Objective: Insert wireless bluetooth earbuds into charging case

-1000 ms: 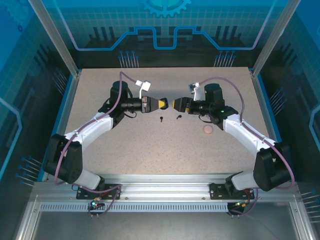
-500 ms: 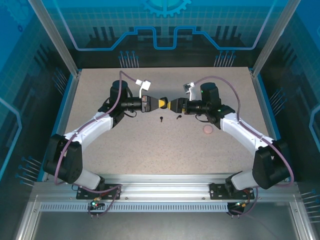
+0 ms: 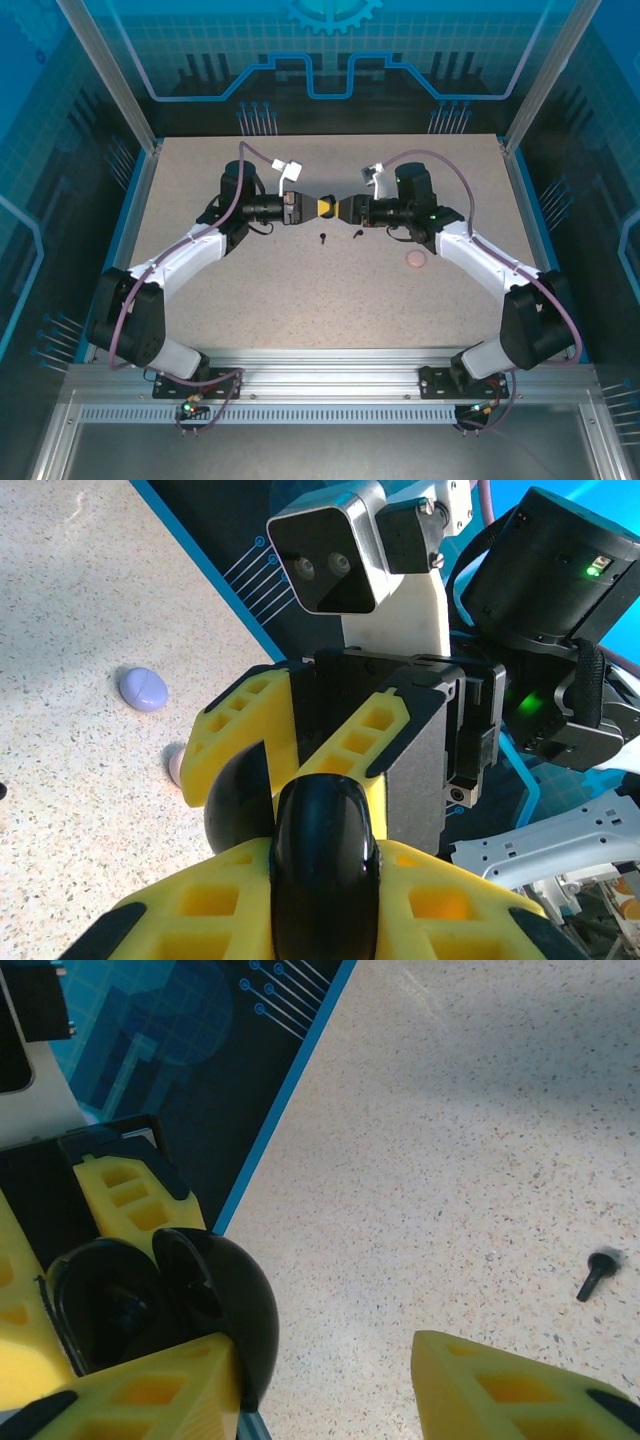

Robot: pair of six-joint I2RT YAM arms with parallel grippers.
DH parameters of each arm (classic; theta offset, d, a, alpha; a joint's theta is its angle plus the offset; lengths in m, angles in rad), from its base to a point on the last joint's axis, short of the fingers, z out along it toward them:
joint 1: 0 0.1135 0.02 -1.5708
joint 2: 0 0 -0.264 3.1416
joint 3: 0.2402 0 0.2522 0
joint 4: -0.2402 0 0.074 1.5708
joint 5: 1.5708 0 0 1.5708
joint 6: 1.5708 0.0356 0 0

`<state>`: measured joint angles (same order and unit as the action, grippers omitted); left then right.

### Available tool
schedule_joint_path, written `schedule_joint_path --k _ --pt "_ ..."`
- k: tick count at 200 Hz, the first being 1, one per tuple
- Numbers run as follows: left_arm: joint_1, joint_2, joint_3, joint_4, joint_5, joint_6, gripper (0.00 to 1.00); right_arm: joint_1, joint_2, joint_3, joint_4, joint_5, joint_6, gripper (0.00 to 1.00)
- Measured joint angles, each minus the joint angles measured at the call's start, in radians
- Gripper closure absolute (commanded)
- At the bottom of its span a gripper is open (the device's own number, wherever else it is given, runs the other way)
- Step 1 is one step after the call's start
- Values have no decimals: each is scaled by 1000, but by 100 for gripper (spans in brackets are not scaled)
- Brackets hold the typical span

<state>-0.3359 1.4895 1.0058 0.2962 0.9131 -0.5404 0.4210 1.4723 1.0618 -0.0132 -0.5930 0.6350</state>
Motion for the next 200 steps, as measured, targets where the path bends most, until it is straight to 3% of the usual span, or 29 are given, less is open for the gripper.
schedule_joint_path --k 39,63,90,102,124,159,200 --pt "0 4 2 0 -3 0 100 5 11 18 -1 -19 -7 76" --pt "0 13 2 1 -10 -1 100 11 17 29 -2 -26 -11 100" --pt "0 17 2 0 -15 -2 100 11 23 33 -14 -21 -16 100" --pt "0 18 2 0 -15 -2 84 11 23 33 -18 -20 -16 100" --pt "0 18 2 0 -17 2 44 11 24 45 -32 -15 -19 100" --pt "-10 18 3 -25 -26 24 3 13 34 82 -89 40 -43 100" --pt "-11 1 40 -149 -114 100 1 11 42 127 -166 97 -77 100"
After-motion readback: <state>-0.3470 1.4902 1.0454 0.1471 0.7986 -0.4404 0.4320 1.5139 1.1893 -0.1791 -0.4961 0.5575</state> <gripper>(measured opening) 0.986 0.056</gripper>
